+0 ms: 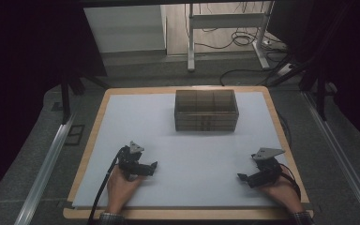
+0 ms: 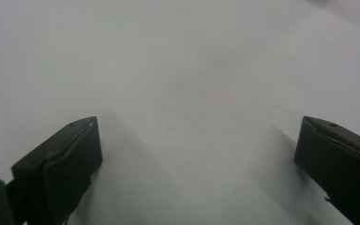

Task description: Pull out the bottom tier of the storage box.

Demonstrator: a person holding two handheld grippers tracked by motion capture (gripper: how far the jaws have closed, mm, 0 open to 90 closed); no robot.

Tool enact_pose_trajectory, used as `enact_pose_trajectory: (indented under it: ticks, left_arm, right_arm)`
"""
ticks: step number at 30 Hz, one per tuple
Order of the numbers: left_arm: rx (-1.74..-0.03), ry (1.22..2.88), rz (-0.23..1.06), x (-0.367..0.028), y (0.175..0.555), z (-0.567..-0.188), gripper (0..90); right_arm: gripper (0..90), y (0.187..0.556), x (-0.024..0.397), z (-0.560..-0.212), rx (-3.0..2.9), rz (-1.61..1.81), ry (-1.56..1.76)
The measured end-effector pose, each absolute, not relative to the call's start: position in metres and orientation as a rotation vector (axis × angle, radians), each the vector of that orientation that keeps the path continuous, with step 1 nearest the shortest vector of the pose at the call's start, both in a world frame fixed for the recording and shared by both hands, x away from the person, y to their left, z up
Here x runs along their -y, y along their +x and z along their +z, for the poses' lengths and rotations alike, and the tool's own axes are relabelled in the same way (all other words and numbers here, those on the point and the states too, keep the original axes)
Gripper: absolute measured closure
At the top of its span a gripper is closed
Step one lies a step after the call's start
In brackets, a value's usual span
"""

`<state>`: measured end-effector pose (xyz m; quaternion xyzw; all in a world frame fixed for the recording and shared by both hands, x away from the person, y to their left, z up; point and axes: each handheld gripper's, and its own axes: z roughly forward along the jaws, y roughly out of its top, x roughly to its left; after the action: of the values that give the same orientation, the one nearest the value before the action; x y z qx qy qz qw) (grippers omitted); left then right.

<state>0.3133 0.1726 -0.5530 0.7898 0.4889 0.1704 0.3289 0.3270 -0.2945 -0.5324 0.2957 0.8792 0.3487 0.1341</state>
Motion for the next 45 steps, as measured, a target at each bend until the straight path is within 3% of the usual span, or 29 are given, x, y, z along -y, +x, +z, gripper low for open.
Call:
enact_pose_trajectory:
  ticks: [30,45]
  left_arm:
    - [-1.279,2.067,0.447,-0.173,0.313,-0.553,0.0]
    - [-1.279,2.068,0.448,-0.173,0.313,-0.553,0.0]
  right_arm:
    - [0.6,0.327,0.294,-0.532,-2.549,0.999,0.848]
    - [13.5,0.326,0.289,-0.519,-2.554,0.972,0.782]
